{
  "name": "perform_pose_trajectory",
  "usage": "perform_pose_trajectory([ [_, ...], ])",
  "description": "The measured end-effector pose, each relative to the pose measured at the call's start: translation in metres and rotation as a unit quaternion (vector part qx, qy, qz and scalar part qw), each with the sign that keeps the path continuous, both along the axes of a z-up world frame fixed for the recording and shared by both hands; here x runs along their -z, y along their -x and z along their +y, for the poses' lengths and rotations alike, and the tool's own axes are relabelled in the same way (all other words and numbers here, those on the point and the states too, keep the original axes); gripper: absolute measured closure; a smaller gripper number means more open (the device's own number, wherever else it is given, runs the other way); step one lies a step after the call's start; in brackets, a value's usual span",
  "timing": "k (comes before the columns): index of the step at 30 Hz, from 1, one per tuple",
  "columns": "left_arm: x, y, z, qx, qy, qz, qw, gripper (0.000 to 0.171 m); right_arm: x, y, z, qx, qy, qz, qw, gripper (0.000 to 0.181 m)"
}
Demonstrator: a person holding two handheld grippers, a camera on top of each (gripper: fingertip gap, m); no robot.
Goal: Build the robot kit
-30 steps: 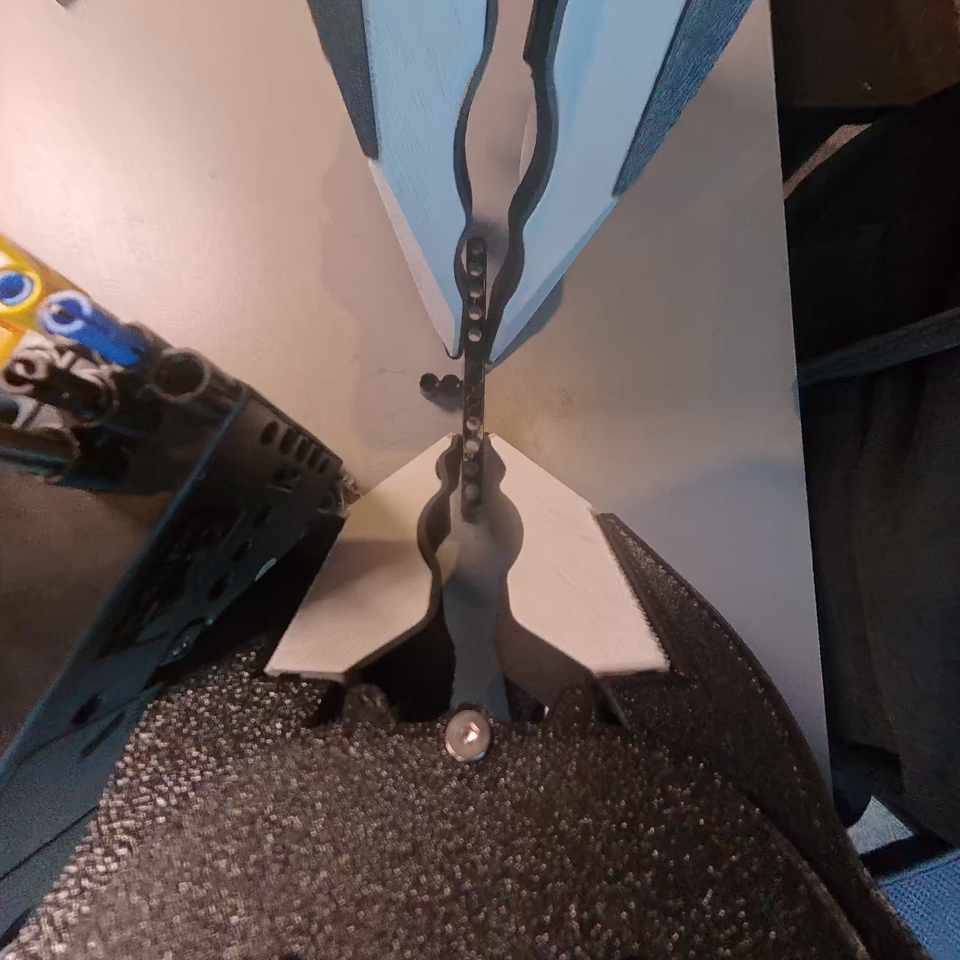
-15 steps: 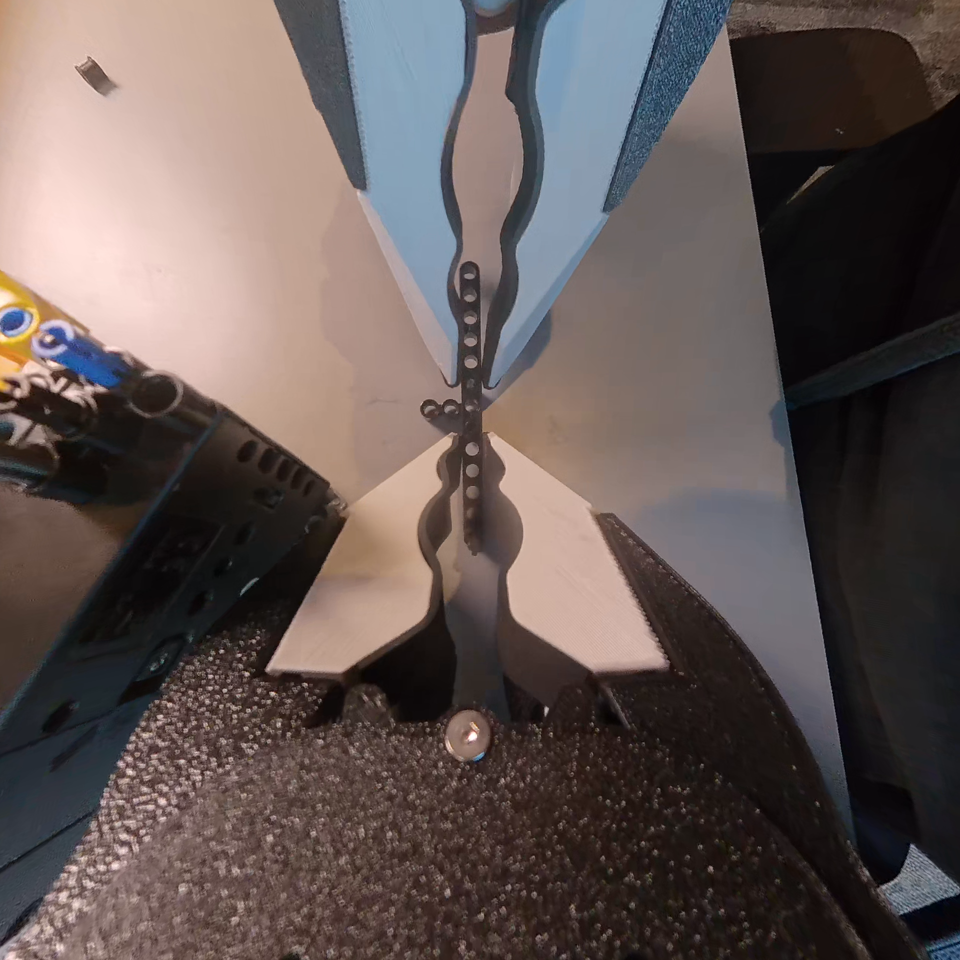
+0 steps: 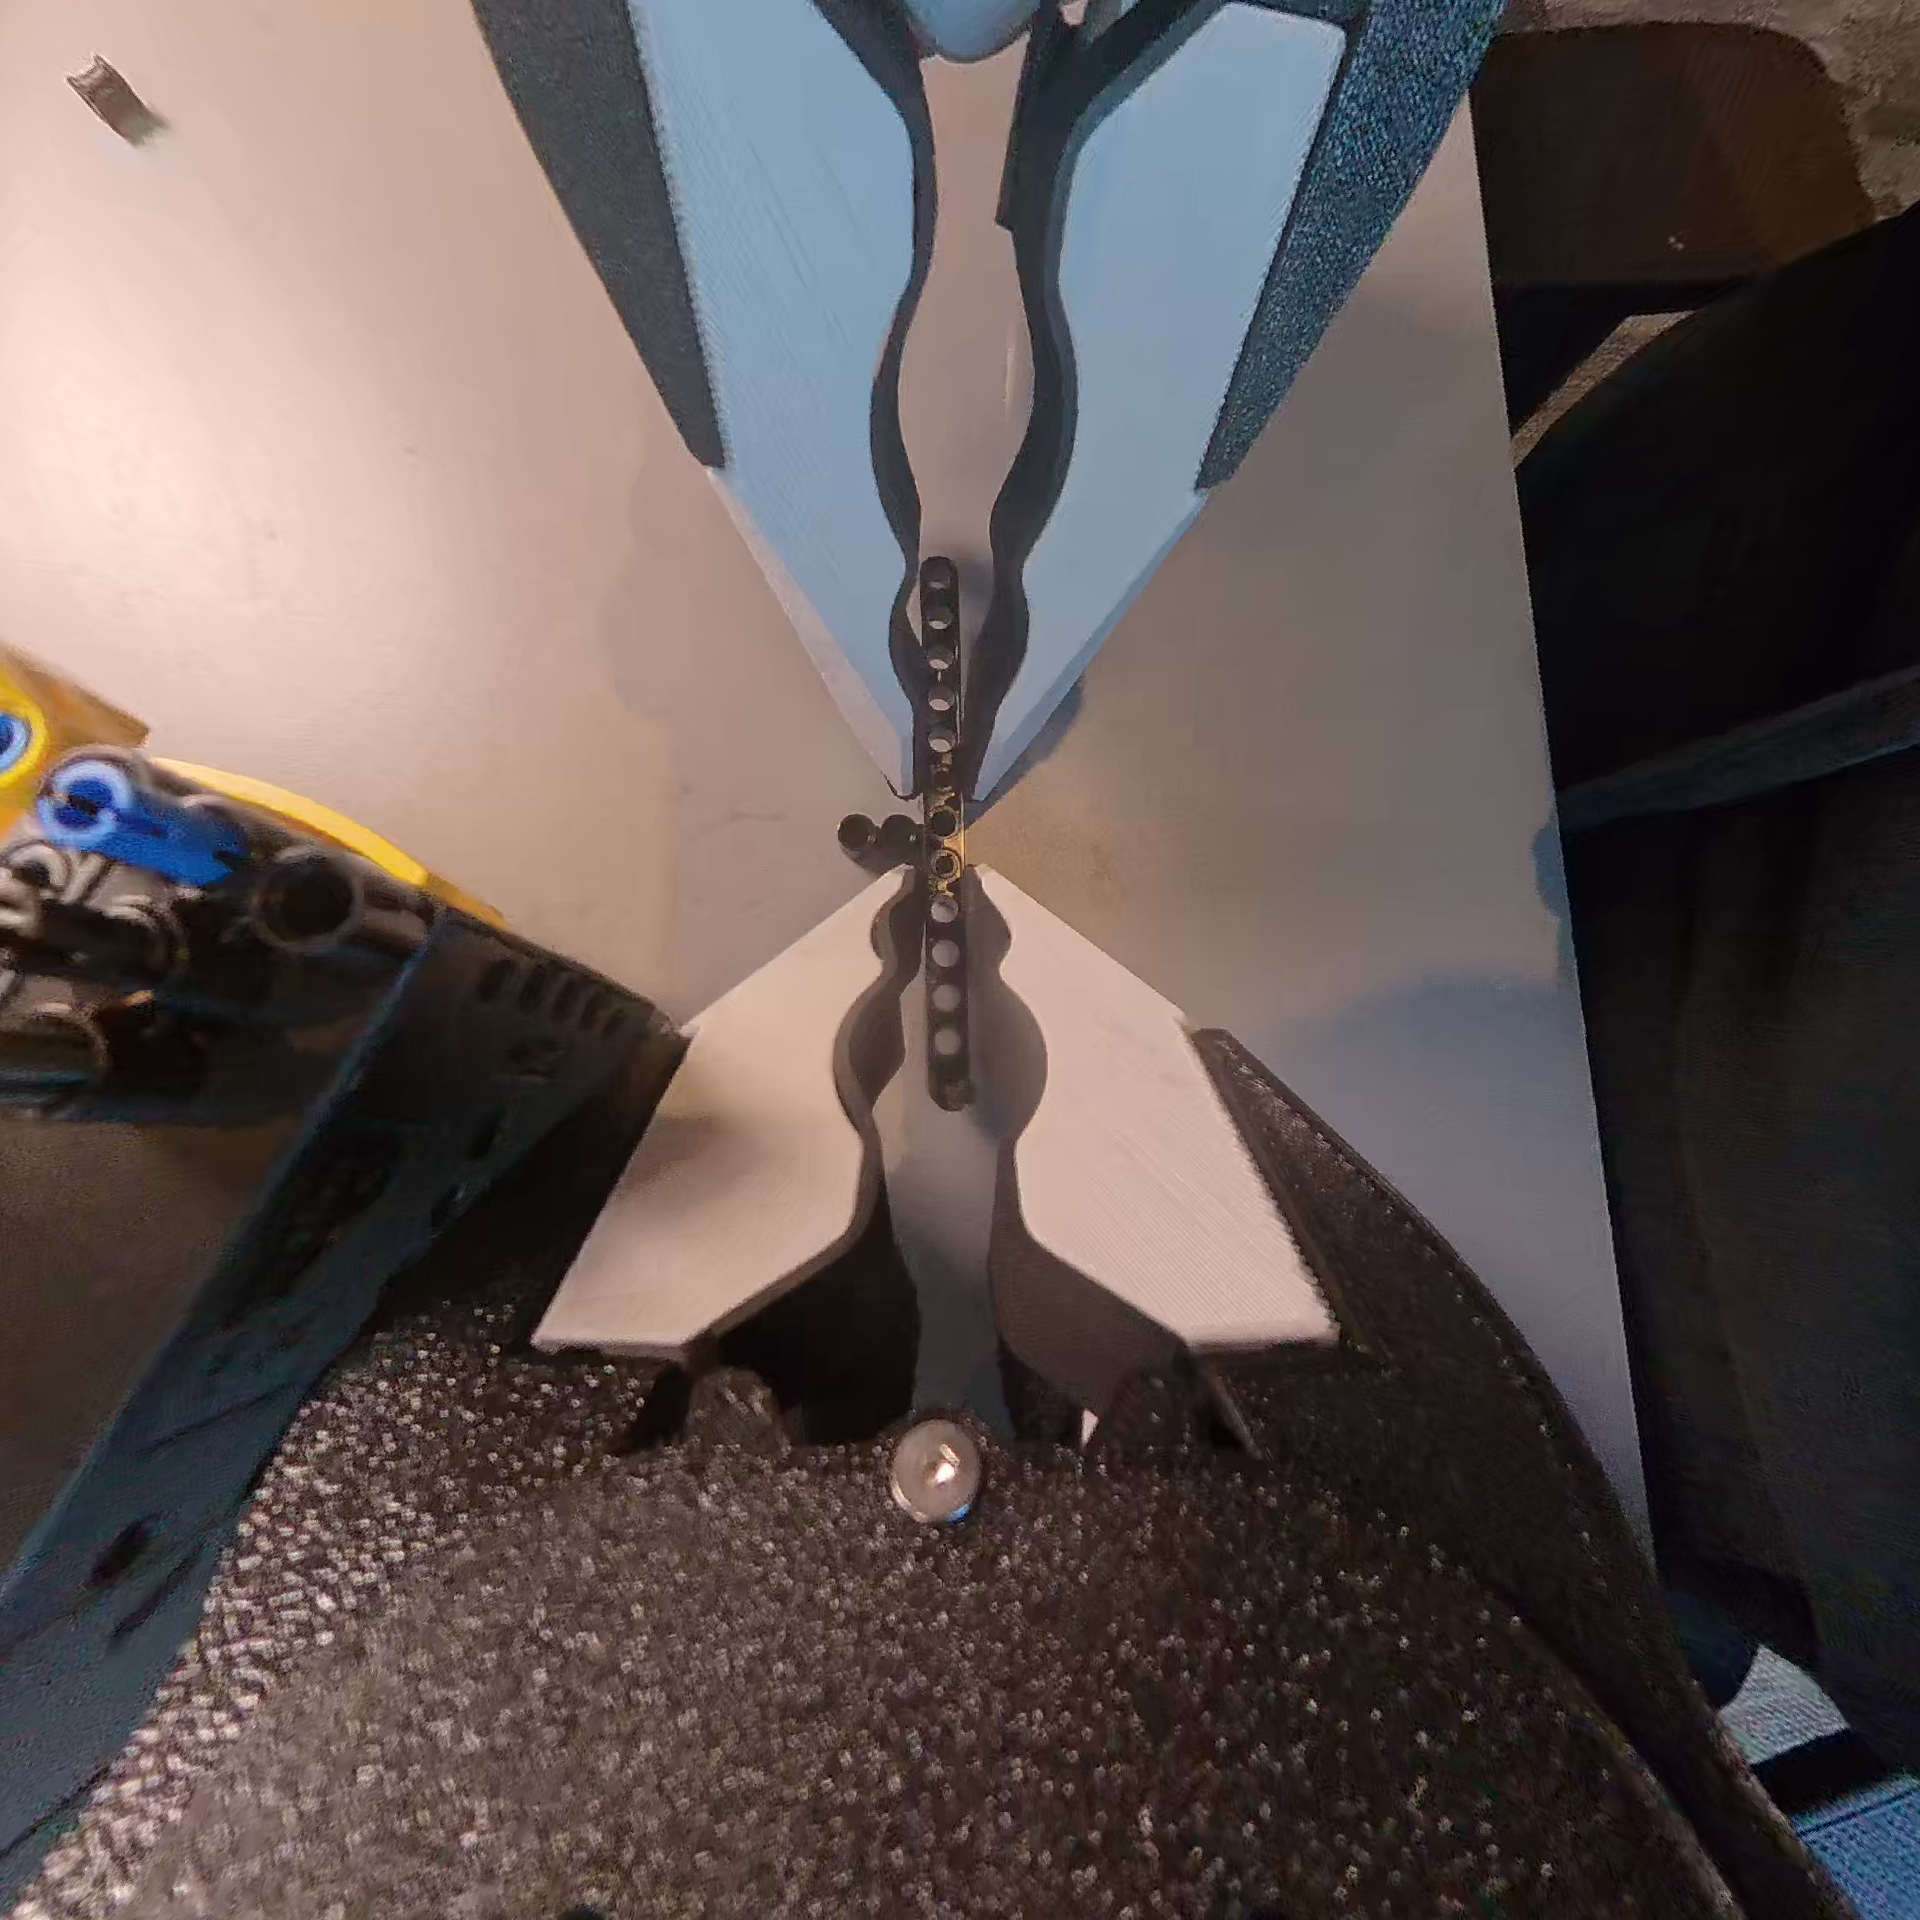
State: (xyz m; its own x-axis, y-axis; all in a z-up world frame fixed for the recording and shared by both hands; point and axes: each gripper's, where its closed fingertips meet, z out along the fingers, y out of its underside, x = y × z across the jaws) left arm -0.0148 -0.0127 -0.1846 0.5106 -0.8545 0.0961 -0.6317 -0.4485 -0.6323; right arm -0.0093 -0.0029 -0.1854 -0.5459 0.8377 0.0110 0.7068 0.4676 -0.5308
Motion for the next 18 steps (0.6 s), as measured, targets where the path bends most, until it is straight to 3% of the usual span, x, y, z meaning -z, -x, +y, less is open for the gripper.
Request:
perform_pose_trajectory([
  [4,0.0,0.0,-0.002,-0.004,-0.023,-0.002,1.0,0.164,-0.001,-0.001,0.0,-0.024,0.005,0.017,1.0,0.175],
  [6,-0.003,0.002,-0.008,-0.015,-0.024,-0.02,0.999,0.139,-0.001,-0.003,0.001,-0.051,0.006,0.028,0.998,0.174],
  [8,-0.008,0.005,-0.015,-0.031,-0.029,-0.047,0.998,0.136,-0.001,-0.004,0.003,-0.061,0.004,0.026,0.998,0.174],
  [15,0.001,0.012,-0.023,-0.085,-0.076,-0.03,0.993,0.166,-0.001,-0.005,0.003,-0.093,-0.016,0.032,0.995,0.174],
  [18,0.005,0.01,-0.024,-0.094,-0.081,-0.029,0.992,0.167,-0.006,-0.005,0.004,-0.074,-0.026,0.056,0.995,0.163],
])
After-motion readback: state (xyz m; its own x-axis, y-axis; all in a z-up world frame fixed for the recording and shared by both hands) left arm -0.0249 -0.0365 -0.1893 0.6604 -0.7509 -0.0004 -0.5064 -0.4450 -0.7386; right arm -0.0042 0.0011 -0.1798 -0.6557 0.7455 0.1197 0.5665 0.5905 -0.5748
